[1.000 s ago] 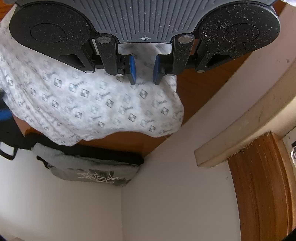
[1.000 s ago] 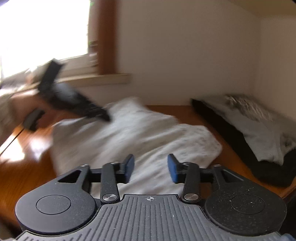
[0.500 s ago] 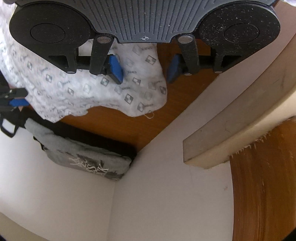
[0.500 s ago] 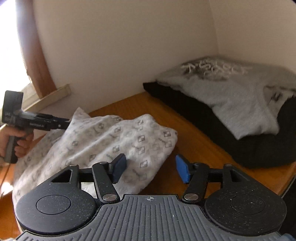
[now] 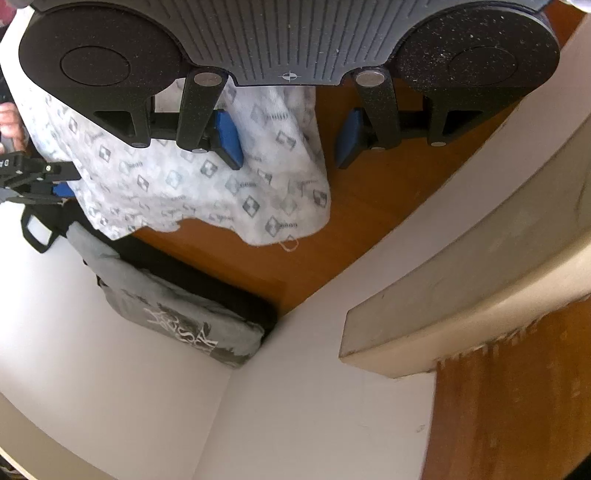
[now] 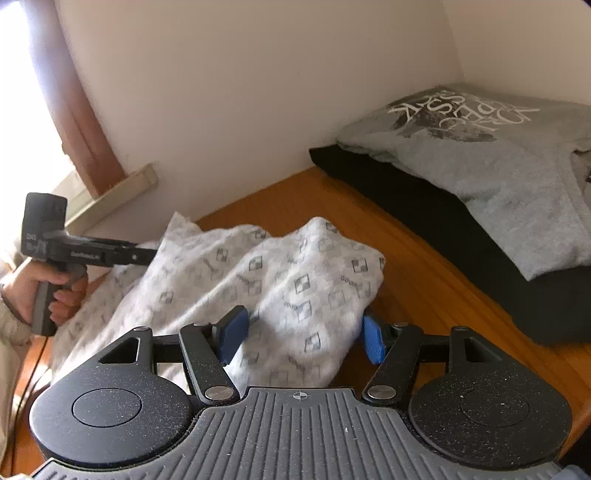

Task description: Fold clothes

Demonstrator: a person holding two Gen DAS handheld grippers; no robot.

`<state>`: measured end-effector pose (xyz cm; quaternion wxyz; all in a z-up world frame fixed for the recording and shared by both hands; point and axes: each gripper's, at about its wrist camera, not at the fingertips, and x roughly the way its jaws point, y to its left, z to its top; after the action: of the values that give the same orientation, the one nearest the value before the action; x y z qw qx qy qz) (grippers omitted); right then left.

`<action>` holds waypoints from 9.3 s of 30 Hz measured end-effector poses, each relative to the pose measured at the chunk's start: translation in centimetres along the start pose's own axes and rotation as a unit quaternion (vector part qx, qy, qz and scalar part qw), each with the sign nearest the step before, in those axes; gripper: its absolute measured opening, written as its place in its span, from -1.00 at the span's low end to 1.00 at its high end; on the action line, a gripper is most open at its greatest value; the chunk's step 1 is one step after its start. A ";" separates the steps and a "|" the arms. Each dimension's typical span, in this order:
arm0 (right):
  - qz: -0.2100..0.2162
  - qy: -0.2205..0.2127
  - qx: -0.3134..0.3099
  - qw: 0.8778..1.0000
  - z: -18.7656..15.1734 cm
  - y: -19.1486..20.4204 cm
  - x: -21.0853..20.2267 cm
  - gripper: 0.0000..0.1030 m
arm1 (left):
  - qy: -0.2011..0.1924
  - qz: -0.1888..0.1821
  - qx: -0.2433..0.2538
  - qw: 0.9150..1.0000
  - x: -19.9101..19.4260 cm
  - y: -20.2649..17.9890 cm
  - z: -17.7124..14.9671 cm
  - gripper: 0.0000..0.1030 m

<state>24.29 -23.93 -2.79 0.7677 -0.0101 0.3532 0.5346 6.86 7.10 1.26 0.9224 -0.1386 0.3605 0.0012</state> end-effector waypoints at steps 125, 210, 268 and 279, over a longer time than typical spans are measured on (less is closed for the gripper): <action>-0.114 0.010 -0.084 0.990 2.8 9.5 5.0 1.00 | -0.114 0.074 0.117 0.984 -8.3 -10.7 3.0 1.00; -0.424 -0.064 0.133 0.893 -9.9 26.0 1.1 1.00 | -0.022 0.077 0.116 0.990 -7.3 -1.7 -9.9 1.00; -0.424 -0.064 0.133 0.893 -9.9 26.0 1.1 1.00 | -0.022 0.079 0.116 0.990 -7.4 -1.8 -9.9 1.00; -0.425 -0.064 0.133 0.893 -9.9 26.1 1.1 1.00 | -0.021 0.079 0.116 0.990 -7.4 -1.8 -9.9 1.00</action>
<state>-2.36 -15.77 -1.38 0.9366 -0.0228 0.3333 0.1053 -4.99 3.56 -0.28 0.9368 -0.0021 0.3482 0.0349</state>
